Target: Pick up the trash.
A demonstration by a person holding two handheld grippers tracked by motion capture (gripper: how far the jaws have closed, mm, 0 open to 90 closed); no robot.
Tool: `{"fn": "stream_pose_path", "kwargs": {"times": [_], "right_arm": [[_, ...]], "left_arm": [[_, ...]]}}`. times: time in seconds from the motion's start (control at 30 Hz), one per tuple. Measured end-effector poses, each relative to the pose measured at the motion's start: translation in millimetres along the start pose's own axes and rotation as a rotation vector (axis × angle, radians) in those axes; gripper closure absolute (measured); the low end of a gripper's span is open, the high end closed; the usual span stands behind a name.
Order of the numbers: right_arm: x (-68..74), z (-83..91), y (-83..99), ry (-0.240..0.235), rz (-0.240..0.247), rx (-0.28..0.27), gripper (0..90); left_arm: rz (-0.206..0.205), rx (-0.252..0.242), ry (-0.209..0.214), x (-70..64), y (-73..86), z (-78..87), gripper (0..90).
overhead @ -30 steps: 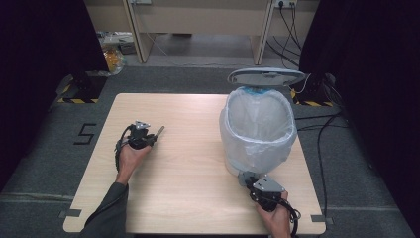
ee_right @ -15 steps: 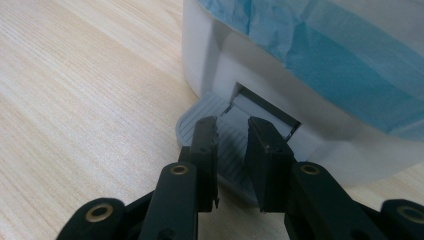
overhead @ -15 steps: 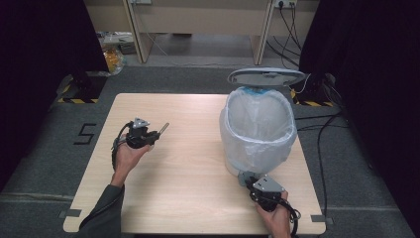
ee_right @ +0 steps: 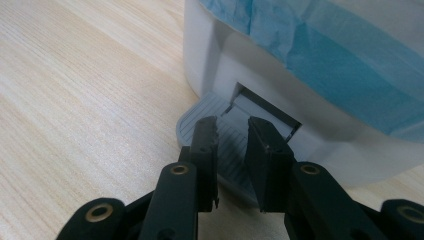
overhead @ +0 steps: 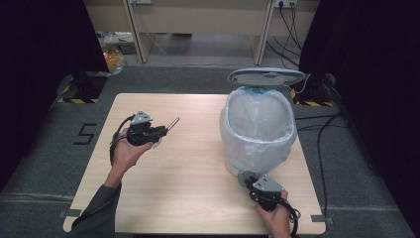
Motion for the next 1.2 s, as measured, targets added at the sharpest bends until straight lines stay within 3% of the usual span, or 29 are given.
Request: {"fn": "stream_pose_path", "kwargs": {"times": [0.13, 0.33, 0.47, 0.5, 0.53, 0.57, 0.63, 0.97, 1.2], "right_arm": [[0.0, -0.2, -0.1, -0.002, 0.002, -0.001, 74.0], [0.0, -0.3, -0.1, -0.001, 0.004, -0.001, 74.0], [-0.1, -0.1, -0.1, 0.0, 0.004, 0.0, 74.0], [0.2, -0.2, -0.2, -0.002, 0.002, 0.0, 74.0], [-0.1, -0.1, 0.0, -0.001, 0.005, 0.001, 74.0], [0.0, -0.2, -0.1, -0.001, 0.004, 0.0, 74.0], [0.1, -0.1, -0.1, -0.002, 0.003, 0.001, 74.0], [0.0, 0.0, -0.1, 0.001, 0.007, 0.001, 74.0], [0.2, -0.2, -0.1, 0.001, 0.007, 0.0, 74.0]], "left_arm": [[-0.017, -0.012, 0.026, -10.6, -11.5, 4.3, 80.2], [-0.032, -0.033, 0.11, -36.4, -32.3, 15.1, 80.1], [-0.059, -0.046, 0.124, -47.8, -42.0, 19.6, 80.1], [-0.063, -0.055, 0.155, -58.1, -49.8, 22.6, 80.1], [-0.063, -0.055, 0.155, -58.1, -49.8, 22.6, 80.1], [-0.08, -0.058, 0.178, -68.2, -58.1, 24.8, 80.1], [-0.089, -0.063, 0.19, -75.9, -64.5, 25.4, 80.1], [-0.151, -0.067, 0.244, -116.1, -92.8, 15.4, 80.1], [-0.166, -0.074, 0.281, -138.5, -109.0, 5.9, 80.1]]}}
Point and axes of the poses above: each handheld gripper's, and its own axes: z roughly backward along the jaws, y roughly out of its underside, x roughly to its left, the point moved 9 cm from there along -z, roughly forward along the jaws, and after that the axes turned 9 degrees about -x, right-handed, at the moved point
